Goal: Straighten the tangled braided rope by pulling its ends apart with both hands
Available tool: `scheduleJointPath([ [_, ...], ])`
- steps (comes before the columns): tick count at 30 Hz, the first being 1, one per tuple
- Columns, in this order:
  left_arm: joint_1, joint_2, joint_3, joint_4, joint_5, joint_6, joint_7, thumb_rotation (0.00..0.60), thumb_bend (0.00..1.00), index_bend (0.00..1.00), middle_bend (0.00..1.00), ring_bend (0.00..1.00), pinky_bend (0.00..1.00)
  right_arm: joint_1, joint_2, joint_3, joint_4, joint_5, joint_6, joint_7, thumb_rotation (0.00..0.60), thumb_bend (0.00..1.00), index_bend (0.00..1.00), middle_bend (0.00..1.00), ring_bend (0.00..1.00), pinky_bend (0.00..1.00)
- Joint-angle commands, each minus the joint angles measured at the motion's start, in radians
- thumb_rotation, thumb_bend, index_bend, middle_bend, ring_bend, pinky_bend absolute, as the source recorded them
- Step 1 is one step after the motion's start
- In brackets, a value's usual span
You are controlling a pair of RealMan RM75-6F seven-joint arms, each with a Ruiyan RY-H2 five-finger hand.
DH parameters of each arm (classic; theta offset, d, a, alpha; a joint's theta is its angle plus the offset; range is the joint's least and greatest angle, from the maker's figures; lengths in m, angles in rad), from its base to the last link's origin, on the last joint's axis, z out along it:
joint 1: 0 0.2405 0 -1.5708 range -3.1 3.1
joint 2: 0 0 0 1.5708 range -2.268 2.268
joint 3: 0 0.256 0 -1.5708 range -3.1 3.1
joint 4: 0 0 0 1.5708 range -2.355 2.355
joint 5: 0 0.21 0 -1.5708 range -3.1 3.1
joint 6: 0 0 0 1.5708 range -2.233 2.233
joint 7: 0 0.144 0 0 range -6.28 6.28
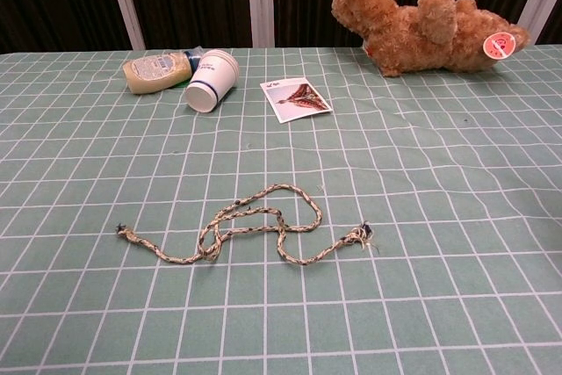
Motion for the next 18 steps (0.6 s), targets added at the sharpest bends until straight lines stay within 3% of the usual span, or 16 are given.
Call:
scheduleJointPath([
  [1,-0.003,-0.005,0.002,0.000,0.003,-0.005,0.008,0.600,0.13,0.06,0.00,0.00,0.00,0.049,-0.045,-0.008,-0.032,-0.029,-0.062,-0.025,0.600,0.35,0.25,0.07,0.00,0.00],
  [9,-0.008,-0.011,0.001,0.005,-0.001,-0.013,0.015,0.600,0.13,0.06,0.00,0.00,0.00,0.121,-0.190,0.001,-0.081,0.009,-0.161,-0.139,0.600,0.35,0.35,0.10,0.00,0.00],
  [18,-0.012,-0.011,-0.002,0.014,-0.004,-0.017,0.000,0.600,0.13,0.06,0.00,0.00,0.00,0.181,-0.367,0.022,-0.029,0.104,-0.240,-0.264,0.600,0.35,0.43,0.14,0.00,0.00],
])
